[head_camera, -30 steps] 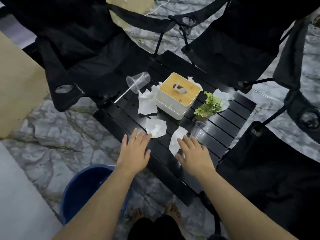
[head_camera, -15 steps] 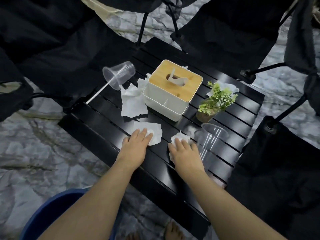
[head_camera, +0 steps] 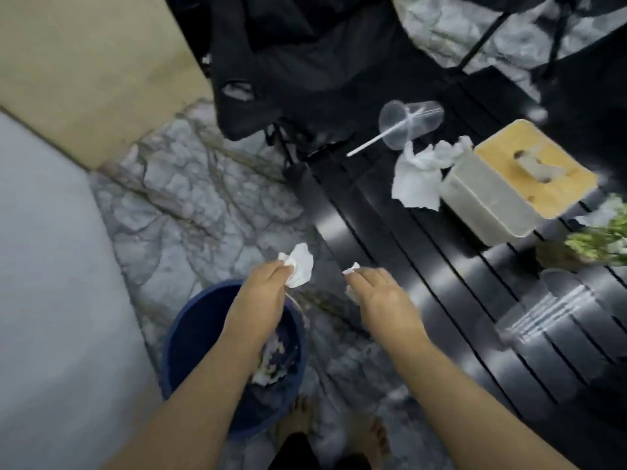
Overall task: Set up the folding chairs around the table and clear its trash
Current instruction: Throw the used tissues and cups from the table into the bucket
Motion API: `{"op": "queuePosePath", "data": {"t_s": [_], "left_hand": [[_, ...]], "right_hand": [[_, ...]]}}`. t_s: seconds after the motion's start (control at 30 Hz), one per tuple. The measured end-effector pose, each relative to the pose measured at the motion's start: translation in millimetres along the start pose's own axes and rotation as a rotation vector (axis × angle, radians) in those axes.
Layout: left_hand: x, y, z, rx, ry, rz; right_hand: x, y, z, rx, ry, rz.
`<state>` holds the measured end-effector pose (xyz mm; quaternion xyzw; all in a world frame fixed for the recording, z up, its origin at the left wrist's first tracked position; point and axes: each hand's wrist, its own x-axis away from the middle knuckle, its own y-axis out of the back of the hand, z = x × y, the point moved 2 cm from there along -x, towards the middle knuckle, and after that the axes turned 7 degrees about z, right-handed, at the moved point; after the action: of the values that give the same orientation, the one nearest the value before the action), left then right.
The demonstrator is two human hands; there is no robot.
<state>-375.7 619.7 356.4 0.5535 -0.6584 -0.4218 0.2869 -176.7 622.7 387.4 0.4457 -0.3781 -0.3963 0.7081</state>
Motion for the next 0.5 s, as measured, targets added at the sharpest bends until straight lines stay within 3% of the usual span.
{"op": "queuePosePath", "data": {"t_s": [0.17,0.3,0.37,0.47,0.5], "left_hand": [[124,4,89,-0.030,0.392,0.067],[177,-25,134,0.079,0.611,0.187],[188,-44,151,0.119,0.685,0.288],[190,-61,165,0.050,0.795,0.629],[187,-63,166,0.079,0.826,0.667]], "right_hand": [[-30,-74,102,-0.115,0.198,0.398],[-45,-161,142,-0.142,0.263,0.611],[-47,-198,147,-0.146,0.237,0.704],[-48,-223,140,-0.131,0.130,0.823],[-49,-224,136,-0.100,0.116,0.855]]}}
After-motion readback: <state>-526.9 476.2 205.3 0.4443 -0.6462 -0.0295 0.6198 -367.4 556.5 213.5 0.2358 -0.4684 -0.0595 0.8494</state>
